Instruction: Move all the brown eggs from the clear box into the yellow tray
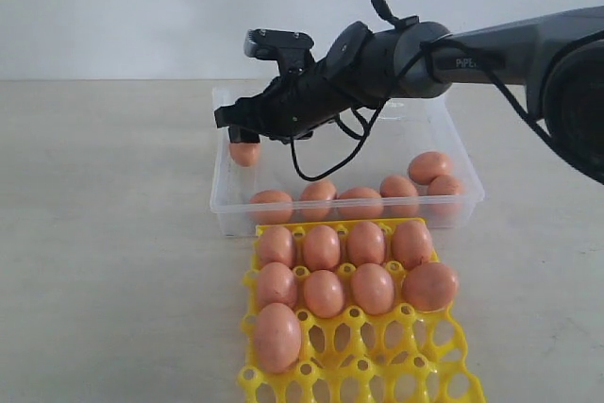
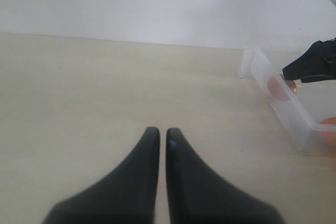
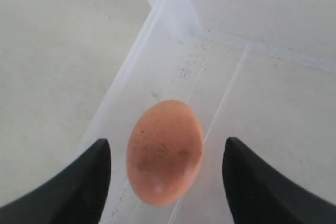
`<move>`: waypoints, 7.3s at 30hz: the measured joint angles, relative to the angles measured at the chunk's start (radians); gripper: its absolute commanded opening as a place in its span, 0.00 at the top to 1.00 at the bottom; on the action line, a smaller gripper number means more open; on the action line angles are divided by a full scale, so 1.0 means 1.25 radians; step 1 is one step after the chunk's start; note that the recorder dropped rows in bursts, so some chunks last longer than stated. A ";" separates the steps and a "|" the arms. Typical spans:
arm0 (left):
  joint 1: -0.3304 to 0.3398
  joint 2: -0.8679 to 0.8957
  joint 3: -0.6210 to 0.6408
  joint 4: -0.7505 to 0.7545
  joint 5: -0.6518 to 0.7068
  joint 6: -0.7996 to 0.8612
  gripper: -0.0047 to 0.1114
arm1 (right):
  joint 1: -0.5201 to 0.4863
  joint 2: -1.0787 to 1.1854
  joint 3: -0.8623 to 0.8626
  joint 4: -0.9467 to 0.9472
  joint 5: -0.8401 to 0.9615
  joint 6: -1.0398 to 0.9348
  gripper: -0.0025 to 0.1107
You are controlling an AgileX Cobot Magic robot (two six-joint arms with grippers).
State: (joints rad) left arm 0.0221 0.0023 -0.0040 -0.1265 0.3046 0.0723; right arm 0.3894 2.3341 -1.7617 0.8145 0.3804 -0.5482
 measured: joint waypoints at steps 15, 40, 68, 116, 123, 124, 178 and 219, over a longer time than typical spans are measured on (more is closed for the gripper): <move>0.000 0.000 0.000 0.000 0.000 0.000 0.92 | 0.017 0.057 -0.039 0.026 -0.041 0.002 0.50; 0.000 0.000 0.000 0.000 0.000 0.000 0.92 | 0.018 0.057 -0.042 0.031 0.004 0.003 0.61; 0.000 0.000 0.000 0.000 0.000 0.000 0.92 | 0.023 0.055 -0.048 0.005 0.066 0.072 0.61; 0.000 0.000 0.000 0.000 0.000 0.000 0.92 | 0.029 -0.257 0.001 -0.652 0.225 0.386 0.98; 0.000 0.000 0.000 0.000 0.000 0.000 0.92 | 0.060 -0.394 0.223 -0.652 -0.007 0.427 0.98; 0.000 0.000 0.000 0.000 0.000 0.000 0.92 | 0.060 -0.398 0.243 -0.652 -0.027 0.428 0.98; 0.000 0.000 0.000 0.000 0.000 0.000 0.92 | -0.064 0.001 -0.041 -1.004 0.327 0.615 0.66; 0.000 0.000 0.000 0.000 0.000 0.000 0.92 | 0.308 -0.584 1.124 -0.693 -0.907 0.649 0.98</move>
State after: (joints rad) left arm 0.0221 0.0023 -0.0040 -0.1265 0.3046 0.0723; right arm 0.7749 1.6044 -0.3573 -0.0522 -0.7534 0.2634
